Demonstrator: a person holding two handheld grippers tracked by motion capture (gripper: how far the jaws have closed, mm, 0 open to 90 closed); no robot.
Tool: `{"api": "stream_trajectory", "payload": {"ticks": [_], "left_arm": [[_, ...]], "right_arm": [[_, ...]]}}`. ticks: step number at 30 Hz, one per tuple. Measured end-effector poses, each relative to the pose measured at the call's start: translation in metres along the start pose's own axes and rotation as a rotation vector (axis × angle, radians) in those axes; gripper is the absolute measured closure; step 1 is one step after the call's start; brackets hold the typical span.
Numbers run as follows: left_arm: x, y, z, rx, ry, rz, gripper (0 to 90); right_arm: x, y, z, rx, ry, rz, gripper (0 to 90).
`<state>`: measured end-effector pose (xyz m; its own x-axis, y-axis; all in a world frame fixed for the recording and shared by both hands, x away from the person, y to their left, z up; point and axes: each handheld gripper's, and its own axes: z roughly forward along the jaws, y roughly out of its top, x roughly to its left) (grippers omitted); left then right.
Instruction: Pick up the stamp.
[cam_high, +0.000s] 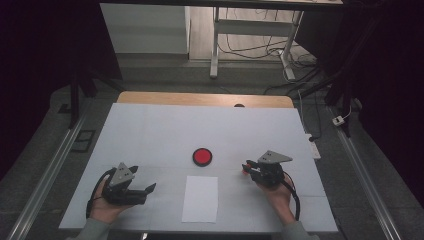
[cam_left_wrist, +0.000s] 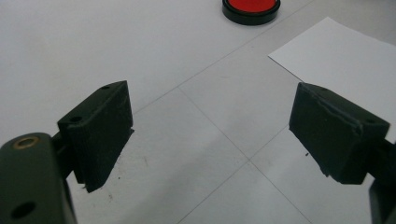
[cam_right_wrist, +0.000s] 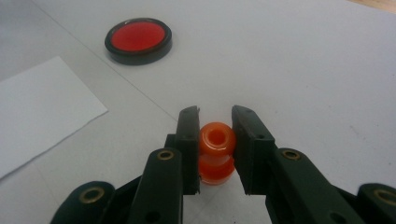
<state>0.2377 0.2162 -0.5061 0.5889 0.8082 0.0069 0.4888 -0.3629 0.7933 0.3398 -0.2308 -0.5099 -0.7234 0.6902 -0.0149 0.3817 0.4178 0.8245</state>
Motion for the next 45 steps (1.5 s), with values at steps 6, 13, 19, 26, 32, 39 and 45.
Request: {"api": "stream_trajectory", "payload": {"ticks": [6, 13, 19, 26, 32, 39, 45], "left_arm": [[0.0, 0.0, 0.0, 0.0, 0.004, -0.001, 14.2], [0.0, 0.001, 0.0, -0.002, 0.004, 0.001, 14.3], [0.0, 0.001, 0.0, -0.003, 0.004, 0.0, 14.3], [0.0, 0.001, 0.0, -0.004, 0.006, -0.002, 14.3], [0.0, 0.002, 0.0, -0.005, 0.006, -0.001, 14.3], [0.0, 0.002, 0.001, -0.006, 0.007, -0.003, 14.3], [0.0, 0.002, 0.001, -0.006, 0.006, -0.001, 14.3]], "right_arm": [[0.001, 0.001, -0.002, -0.01, 0.002, -0.005, 72.0], [0.001, 0.004, -0.01, -0.071, 0.033, 0.037, 72.0], [0.002, 0.006, -0.016, -0.098, 0.036, 0.043, 72.0], [0.005, 0.009, -0.023, -0.127, 0.044, 0.033, 72.0], [0.011, 0.014, -0.027, -0.146, 0.056, 0.022, 72.0], [0.016, 0.016, -0.028, -0.154, 0.068, 0.014, 72.0], [0.018, 0.018, -0.028, -0.161, 0.073, 0.008, 72.0]]}}
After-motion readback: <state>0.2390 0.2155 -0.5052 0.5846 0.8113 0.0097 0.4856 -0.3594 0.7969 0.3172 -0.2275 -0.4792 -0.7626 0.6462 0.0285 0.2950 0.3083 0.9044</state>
